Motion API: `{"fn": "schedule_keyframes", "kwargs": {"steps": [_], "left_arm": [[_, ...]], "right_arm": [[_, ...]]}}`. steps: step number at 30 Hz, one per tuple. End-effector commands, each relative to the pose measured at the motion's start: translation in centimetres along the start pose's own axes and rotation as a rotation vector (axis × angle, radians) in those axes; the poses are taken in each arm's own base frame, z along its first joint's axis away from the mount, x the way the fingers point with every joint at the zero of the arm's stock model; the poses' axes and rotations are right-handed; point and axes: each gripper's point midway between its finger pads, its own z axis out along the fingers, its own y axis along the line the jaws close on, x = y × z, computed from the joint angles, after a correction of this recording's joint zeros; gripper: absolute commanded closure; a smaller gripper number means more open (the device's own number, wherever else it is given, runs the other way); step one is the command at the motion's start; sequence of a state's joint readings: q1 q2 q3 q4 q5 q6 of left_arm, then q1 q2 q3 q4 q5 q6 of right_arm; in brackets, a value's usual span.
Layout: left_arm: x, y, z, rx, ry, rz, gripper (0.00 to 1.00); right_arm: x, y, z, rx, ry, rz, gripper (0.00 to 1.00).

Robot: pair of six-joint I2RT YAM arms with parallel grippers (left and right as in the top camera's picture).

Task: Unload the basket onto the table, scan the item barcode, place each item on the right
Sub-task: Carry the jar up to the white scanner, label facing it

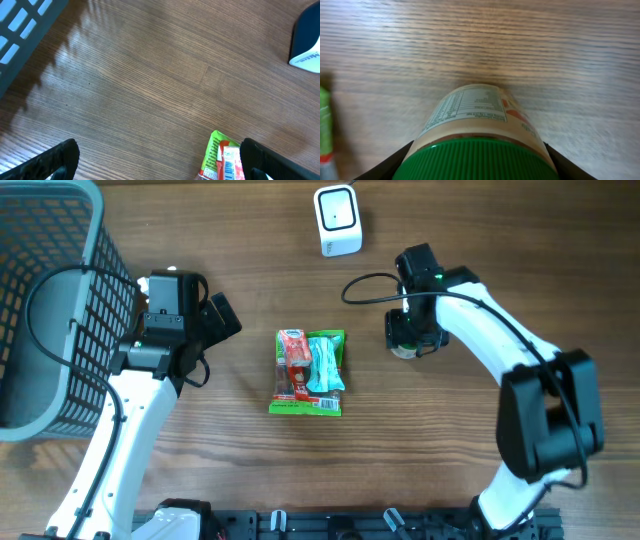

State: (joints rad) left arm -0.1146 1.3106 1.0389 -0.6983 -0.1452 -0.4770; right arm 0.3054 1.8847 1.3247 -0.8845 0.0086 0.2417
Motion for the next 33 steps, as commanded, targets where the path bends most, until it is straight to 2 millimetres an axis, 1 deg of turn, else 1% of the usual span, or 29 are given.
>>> {"fn": "schedule_keyframes", "kwargs": {"steps": [1, 2, 4, 5, 7, 10, 12, 14, 16, 18, 19, 22, 24, 26, 27, 28, 31, 33], "left_arm": [[-0.5, 0.2, -0.1, -0.007, -0.014, -0.005, 0.0], [-0.5, 0.2, -0.1, -0.007, -0.014, -0.005, 0.0], [-0.5, 0.2, -0.1, -0.007, -0.014, -0.005, 0.0], [-0.5, 0.2, -0.1, -0.007, -0.014, -0.005, 0.0], [-0.5, 0.2, -0.1, -0.007, -0.014, -0.005, 0.0], [-0.5, 0.2, -0.1, -0.007, -0.014, -0.005, 0.0], [-0.5, 0.2, -0.1, -0.007, -0.014, -0.005, 0.0], [-0.5, 0.2, -0.1, -0.007, -0.014, -0.005, 0.0], [-0.5, 0.2, -0.1, -0.007, -0.014, -0.005, 0.0], [-0.5, 0.2, -0.1, -0.007, -0.014, -0.005, 0.0], [-0.5, 0.2, -0.1, -0.007, -0.014, -0.005, 0.0], [-0.5, 0.2, -0.1, -0.007, -0.014, -0.005, 0.0], [-0.5, 0.2, -0.1, -0.007, -0.014, -0.005, 0.0], [-0.5, 0.2, -0.1, -0.007, -0.014, -0.005, 0.0], [-0.5, 0.2, -0.1, -0.007, -0.014, -0.005, 0.0], [-0.5, 0.2, -0.1, -0.007, -0.014, -0.005, 0.0], [-0.5, 0.2, -0.1, -0.007, -0.014, -0.005, 0.0], [-0.5, 0.2, -0.1, -0.007, -0.014, -0.005, 0.0]], "right_arm": [[-1.8, 0.9, -5.5, -0.054, -0.155, -0.009, 0.4], [-1.9, 1.3, -6.9, -0.085, -0.188, -0.013, 0.44], [-2.1, 1.4, -8.9, -0.105, -0.241, -0.014, 0.54], [-2.2, 1.4, -9.9, -0.111, -0.268, -0.014, 0.63], [-2.2, 1.4, -11.7, -0.123, -0.317, -0.014, 0.64], [-2.4, 1.7, -13.4, -0.147, -0.366, -0.015, 0.64], [-2.7, 2.6, -14.3, -0.204, -0.39, -0.027, 0.63], [-3.7, 3.7, -15.8, -0.262, -0.429, -0.039, 0.64], [-4.9, 4.5, -18.4, -0.307, -0.485, -0.047, 0.63], [-5.9, 4.8, -21.0, -0.32, -0.526, -0.052, 0.62], [-6.7, 5.0, -22.9, -0.325, -0.546, -0.055, 0.62], [-8.3, 5.8, -25.7, -0.334, -0.563, -0.068, 0.63], [-9.5, 6.3, -26.3, -0.33, -0.552, -0.077, 0.63], [-10.8, 6.9, -25.5, -0.326, -0.537, -0.095, 0.63], [-11.4, 7.0, -24.8, -0.322, -0.535, -0.104, 0.63], [-12.3, 7.2, -23.5, -0.316, -0.529, -0.103, 0.64], [-14.7, 8.1, -20.7, -0.314, -0.532, -0.122, 0.65], [-16.8, 9.4, -18.6, -0.317, -0.564, -0.165, 0.66]]}}
